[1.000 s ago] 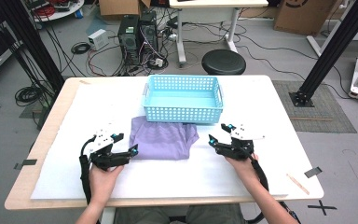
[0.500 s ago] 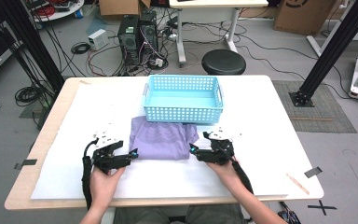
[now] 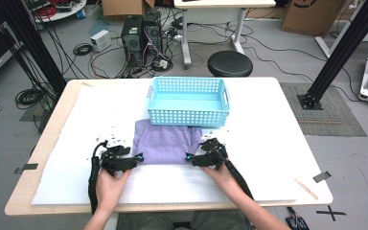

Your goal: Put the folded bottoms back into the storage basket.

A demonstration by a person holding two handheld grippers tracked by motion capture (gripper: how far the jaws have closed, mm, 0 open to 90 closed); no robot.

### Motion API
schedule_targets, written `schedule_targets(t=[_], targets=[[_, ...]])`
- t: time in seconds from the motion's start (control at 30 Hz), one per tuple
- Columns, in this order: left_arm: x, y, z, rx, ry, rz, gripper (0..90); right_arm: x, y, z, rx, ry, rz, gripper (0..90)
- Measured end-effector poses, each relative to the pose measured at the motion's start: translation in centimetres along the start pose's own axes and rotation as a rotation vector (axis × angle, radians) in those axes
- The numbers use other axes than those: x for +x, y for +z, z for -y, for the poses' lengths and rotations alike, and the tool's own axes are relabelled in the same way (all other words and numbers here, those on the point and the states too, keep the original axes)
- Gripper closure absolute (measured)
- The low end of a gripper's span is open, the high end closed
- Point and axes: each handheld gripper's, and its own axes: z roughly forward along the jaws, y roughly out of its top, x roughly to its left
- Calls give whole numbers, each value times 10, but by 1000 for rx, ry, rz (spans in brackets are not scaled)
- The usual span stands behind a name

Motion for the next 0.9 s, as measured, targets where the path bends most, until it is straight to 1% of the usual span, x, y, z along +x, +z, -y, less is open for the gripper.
schedule_targets(t=[0.07,0.1,0.13,0.17,0.2,0.23,0.3,0.33,0.4,0.43,0.47,0.53,0.57,0.6,0.63,0.67,0.7,0.73,0.77,0.8,0.83,0.87,0.9], targets=[[-1,-1,0,4,-1,-3,420,1,2,-1,11,-7,-4,321],[-1,-1,0,6,-3,-12,418,0,2,-2,18,11,-7,330],[-1,-2,0,2,-5,-23,418,0,2,-2,18,11,-7,330],[-1,-6,-1,-8,-2,-35,402,-1,1,-2,19,14,-14,359],[-1,-6,-1,-8,-2,-35,402,-1,1,-2,19,14,-14,359],[0,-7,-1,-13,-3,-33,402,-4,-3,-1,16,28,-35,368],[3,-6,0,5,-22,-4,404,-5,-4,-1,14,34,-36,368],[3,-3,2,9,-33,1,407,-5,-3,-1,19,42,-42,368],[1,-3,1,10,-28,-4,408,-4,0,-1,17,31,-35,380],[1,-2,0,14,-25,1,410,-2,1,-2,20,23,-31,395],[0,-1,0,6,-32,4,422,-1,2,-2,15,7,-22,408],[-1,-1,0,9,-27,2,447,2,4,-2,13,-9,-17,464],[-3,0,-1,7,-33,-4,461,2,4,-3,12,-10,-18,492],[-3,1,-1,11,-28,-4,507,3,6,-5,11,-17,-22,552],[-5,2,-2,13,-24,-9,507,3,6,-5,11,-17,-22,552],[-7,3,-3,18,-11,-16,528,4,8,-6,13,-21,-18,581],[-9,3,-4,21,2,-22,550,5,9,-6,13,-39,-19,632],[-11,5,-4,17,0,-15,581,7,10,-7,15,-50,-19,659],[-12,6,-5,18,4,-12,639,6,10,-8,13,-59,-29,697],[-13,7,-5,15,1,-3,639,6,10,-8,13,-59,-29,742],[-13,8,-6,21,5,18,688,5,11,-8,12,-54,-32,774],[-13,9,-7,19,-5,40,742,4,10,-8,12,-56,-43,805],[-15,11,-7,15,-12,50,774,3,10,-8,15,-55,-49,826]])
